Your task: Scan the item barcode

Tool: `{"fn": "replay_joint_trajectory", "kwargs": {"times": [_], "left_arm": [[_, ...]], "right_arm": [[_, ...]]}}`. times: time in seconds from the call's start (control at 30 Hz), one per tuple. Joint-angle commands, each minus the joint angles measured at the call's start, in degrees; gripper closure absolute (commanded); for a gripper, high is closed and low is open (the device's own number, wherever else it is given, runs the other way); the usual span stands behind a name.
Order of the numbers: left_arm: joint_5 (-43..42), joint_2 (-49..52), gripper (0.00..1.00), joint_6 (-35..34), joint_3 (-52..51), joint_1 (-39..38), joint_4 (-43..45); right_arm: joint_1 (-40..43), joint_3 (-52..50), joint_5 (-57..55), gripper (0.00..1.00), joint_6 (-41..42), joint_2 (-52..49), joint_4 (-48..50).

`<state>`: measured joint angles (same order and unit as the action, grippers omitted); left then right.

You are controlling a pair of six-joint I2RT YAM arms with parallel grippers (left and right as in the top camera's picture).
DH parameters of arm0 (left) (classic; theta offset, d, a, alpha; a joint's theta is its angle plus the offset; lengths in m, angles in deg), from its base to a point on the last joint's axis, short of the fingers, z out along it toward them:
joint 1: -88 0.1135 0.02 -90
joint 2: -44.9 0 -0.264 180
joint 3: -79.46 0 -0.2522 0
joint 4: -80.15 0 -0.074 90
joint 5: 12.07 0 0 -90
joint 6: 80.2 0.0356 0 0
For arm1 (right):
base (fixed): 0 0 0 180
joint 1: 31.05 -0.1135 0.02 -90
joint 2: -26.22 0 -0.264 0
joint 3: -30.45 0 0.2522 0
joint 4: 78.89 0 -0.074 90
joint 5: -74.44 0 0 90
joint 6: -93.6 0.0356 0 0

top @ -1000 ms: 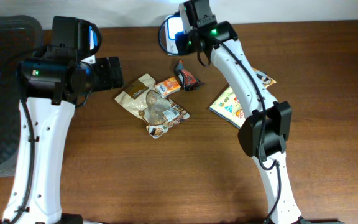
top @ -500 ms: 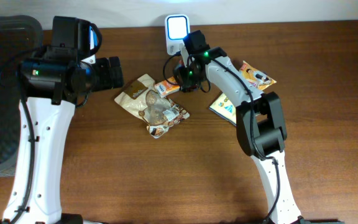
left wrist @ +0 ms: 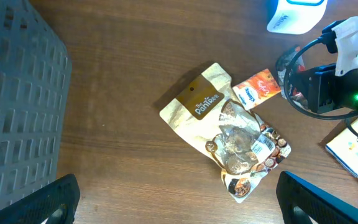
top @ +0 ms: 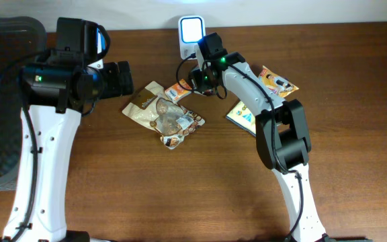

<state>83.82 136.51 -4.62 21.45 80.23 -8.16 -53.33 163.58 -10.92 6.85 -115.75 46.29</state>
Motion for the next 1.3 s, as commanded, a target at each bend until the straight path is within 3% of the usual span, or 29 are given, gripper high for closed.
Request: {"fn": "replay_joint_trajectory", "kwargs": {"times": [0.0, 0.4, 0.63, 0.87, 1.27], "left_arm": [[0.4, 0.2, 0.01, -0.5, 0.3, 0.0, -0.1], [0.4, 0.2, 0.01, -0.5, 0.3, 0.0, -0.1], [0.4, 0.2, 0.01, -0.5, 0.3, 0.0, -0.1], [0.4, 0.2, 0.01, -0.5, 0.3, 0.0, -0.1], [0.4, 0.2, 0.01, -0.5, 0.3, 0.0, -0.1]], "right_arm": [[-0.2, 1.8, -1.7, 0.96, 0.9, 0.6, -2.4], [-0.2, 14.3, -1.7, 0.96, 4.8, 1.8, -6.6], [-0.2, 21.6, -6.8, 0.96, 6.8, 1.8, -1.0], [-0.3, 20.9, -17.4, 0.96, 6.7, 1.0, 10.1], [0.6, 21.1, -18.9, 0.96, 6.8, 2.3, 8.2]]}}
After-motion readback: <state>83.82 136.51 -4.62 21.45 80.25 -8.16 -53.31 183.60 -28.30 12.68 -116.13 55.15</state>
